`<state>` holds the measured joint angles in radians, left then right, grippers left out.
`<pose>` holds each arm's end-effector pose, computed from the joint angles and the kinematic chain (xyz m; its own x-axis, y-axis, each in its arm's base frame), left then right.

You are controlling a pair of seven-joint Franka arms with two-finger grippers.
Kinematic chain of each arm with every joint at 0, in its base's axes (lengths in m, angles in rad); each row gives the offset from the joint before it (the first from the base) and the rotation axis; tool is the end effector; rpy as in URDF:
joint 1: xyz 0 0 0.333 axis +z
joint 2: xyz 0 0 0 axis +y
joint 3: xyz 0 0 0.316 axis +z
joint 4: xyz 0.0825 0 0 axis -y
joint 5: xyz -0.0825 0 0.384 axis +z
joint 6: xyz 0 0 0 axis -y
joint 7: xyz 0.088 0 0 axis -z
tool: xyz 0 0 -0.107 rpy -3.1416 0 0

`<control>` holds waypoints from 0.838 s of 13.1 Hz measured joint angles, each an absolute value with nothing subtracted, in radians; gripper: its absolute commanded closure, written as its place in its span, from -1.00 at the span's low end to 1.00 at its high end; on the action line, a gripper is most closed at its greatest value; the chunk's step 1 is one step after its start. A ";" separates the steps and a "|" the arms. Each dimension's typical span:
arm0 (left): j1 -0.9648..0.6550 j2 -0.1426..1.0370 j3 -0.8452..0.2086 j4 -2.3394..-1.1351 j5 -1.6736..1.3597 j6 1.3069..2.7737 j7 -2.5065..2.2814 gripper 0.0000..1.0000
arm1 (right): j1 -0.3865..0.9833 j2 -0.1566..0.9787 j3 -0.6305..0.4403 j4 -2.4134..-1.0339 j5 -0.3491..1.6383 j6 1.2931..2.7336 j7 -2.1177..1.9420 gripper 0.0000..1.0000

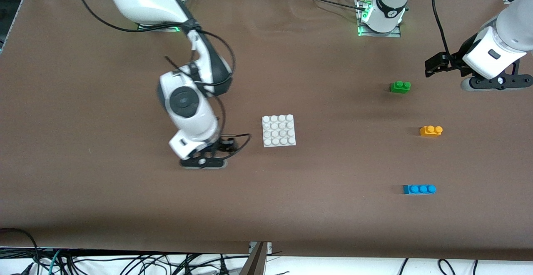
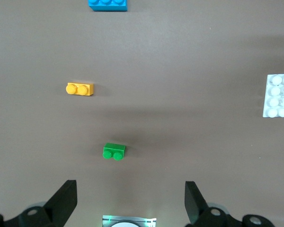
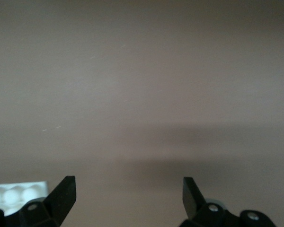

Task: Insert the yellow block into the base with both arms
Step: 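Withdraw the right gripper while the left gripper reaches the yellow block, then grasp the yellow block with the left gripper and lift it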

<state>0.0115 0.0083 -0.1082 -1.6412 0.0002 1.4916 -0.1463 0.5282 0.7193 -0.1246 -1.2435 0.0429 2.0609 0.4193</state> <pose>0.5420 -0.0523 0.5809 0.9865 0.0506 -0.1556 0.0478 -0.9986 -0.0222 0.6830 0.3209 0.3507 0.9938 0.0007 0.1110 0.0011 -1.0000 -0.0032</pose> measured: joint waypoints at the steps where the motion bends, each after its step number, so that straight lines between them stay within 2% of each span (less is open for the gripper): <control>1: 0.012 0.012 -0.107 -1.642 0.000 1.492 -0.145 -1.00 | 0.502 0.700 -0.137 -1.243 0.043 2.033 0.382 -1.00; 5: 0.032 0.099 -0.086 -1.647 0.035 1.522 -0.047 -1.00 | 0.489 0.614 -0.247 -1.242 0.043 1.874 0.235 -1.00; 9: 0.103 0.228 -0.078 -1.656 0.075 1.694 0.086 -1.00 | 0.433 0.501 -0.309 -1.243 0.043 1.751 0.098 -1.00; 11: 0.152 0.264 -0.077 -1.708 0.100 1.839 0.151 -1.00 | 0.367 0.431 -0.311 -1.247 0.043 1.680 0.060 -1.00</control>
